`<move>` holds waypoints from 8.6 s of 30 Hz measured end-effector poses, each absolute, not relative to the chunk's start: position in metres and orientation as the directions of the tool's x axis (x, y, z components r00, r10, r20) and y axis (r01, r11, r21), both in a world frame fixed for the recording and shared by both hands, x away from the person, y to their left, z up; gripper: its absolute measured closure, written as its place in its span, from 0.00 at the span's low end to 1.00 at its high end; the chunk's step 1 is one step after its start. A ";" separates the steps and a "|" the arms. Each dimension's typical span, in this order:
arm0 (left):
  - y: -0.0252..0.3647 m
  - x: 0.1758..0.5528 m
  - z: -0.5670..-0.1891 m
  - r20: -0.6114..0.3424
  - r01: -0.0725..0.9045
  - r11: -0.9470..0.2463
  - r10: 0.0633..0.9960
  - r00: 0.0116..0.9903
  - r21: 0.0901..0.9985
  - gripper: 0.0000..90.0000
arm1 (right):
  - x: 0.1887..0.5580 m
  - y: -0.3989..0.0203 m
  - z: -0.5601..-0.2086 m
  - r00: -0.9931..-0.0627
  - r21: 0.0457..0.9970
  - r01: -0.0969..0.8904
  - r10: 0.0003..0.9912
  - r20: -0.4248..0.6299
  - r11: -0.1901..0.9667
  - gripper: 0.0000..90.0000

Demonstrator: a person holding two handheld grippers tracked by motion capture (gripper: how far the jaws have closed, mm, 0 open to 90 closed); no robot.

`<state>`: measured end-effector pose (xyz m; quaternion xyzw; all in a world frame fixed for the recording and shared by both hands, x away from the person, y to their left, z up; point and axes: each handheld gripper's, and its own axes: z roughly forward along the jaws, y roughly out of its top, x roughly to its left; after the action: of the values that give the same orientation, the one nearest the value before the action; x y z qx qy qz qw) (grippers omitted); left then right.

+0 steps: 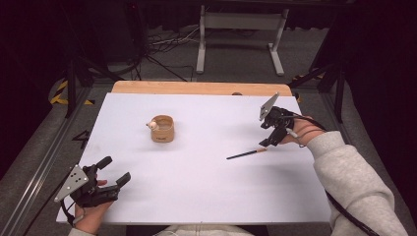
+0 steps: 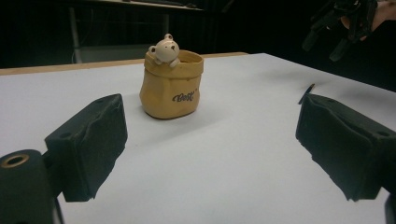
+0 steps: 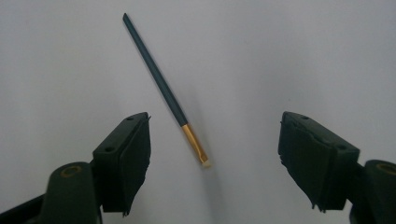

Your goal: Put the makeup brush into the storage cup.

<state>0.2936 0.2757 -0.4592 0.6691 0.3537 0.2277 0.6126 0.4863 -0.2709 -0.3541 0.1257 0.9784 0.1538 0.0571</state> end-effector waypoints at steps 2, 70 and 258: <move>0.276 0.293 -0.459 -0.128 0.194 0.001 0.752 0.646 0.981 0.11 | 0.487 -0.271 -0.355 -0.964 0.316 0.223 0.258 -0.071 0.922 0.29; 0.274 0.293 -0.459 -0.110 0.191 -0.021 0.752 0.650 0.981 0.11 | 0.493 -0.258 -0.411 -0.982 0.160 0.189 0.191 0.004 0.969 0.61; 0.089 0.356 -0.359 0.036 0.268 -0.833 0.325 0.945 0.485 0.26 | 0.399 -0.090 -0.353 -0.990 0.327 -0.132 -0.142 0.008 0.936 0.94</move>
<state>0.3558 0.0893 -0.3590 0.9555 0.1552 0.0582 0.2441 0.3993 -0.0896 -0.3531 -0.0697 0.9837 0.1649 -0.0156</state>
